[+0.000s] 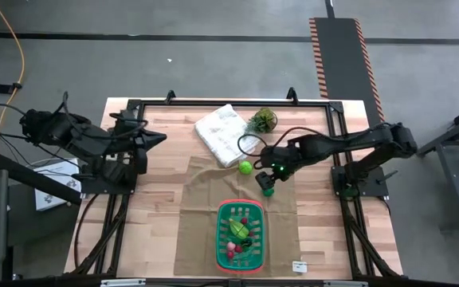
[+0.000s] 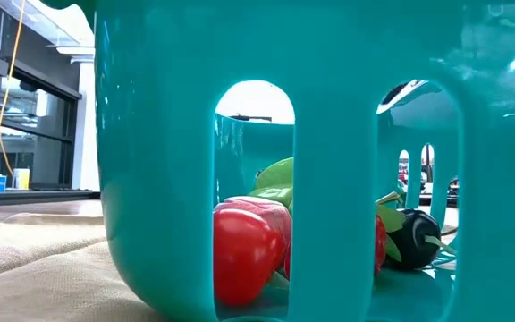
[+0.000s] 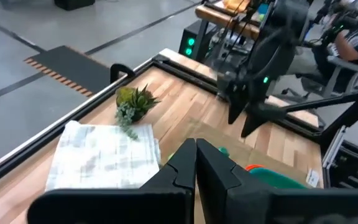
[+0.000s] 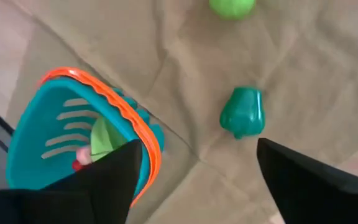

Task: Pick and placing Produce into tupperware
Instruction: Put the green bell pepper into the blue bin

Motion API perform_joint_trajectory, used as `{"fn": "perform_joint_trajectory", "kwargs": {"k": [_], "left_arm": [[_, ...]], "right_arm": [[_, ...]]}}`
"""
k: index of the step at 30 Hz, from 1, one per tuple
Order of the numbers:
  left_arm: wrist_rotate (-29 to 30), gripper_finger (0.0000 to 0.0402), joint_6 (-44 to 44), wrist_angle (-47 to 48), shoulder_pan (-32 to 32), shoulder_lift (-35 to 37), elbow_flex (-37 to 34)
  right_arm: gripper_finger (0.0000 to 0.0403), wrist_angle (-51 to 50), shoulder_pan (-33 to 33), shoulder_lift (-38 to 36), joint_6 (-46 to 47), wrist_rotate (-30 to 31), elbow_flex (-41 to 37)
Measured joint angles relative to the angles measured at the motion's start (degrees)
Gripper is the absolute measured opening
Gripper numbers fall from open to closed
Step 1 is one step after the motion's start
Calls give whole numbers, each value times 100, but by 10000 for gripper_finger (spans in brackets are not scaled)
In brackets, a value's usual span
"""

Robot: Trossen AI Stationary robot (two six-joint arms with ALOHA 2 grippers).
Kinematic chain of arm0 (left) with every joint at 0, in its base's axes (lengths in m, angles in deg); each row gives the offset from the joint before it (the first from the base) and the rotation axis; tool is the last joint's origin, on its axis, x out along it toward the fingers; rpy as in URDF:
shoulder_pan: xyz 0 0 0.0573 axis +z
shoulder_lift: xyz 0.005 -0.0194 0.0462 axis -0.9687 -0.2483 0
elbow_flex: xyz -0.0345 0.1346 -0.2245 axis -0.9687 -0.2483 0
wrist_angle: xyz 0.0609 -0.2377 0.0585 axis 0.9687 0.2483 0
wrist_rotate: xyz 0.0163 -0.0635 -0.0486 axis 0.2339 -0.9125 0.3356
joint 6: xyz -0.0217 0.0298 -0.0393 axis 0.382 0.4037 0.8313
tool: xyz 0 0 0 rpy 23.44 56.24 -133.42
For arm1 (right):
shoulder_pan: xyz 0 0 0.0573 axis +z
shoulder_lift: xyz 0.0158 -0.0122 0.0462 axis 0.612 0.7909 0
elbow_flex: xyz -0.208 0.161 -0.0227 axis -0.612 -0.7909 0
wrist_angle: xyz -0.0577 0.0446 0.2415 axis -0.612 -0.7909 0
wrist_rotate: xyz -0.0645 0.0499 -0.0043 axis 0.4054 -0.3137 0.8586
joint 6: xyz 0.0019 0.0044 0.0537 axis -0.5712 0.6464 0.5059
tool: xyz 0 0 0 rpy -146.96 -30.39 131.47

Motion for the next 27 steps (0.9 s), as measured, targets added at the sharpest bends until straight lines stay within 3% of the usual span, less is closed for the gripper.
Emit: {"fn": "perform_joint_trajectory", "kwargs": {"k": [7, 27], "left_arm": [[-83, 1, -11, 525, 0, 393, 4], [-272, 0, 37, 994, 1, 756, 2]], "right_arm": [[334, -201, -20, 641, 425, -255, -2], [335, -290, -207, 1716, -408, -454, -4]]}}
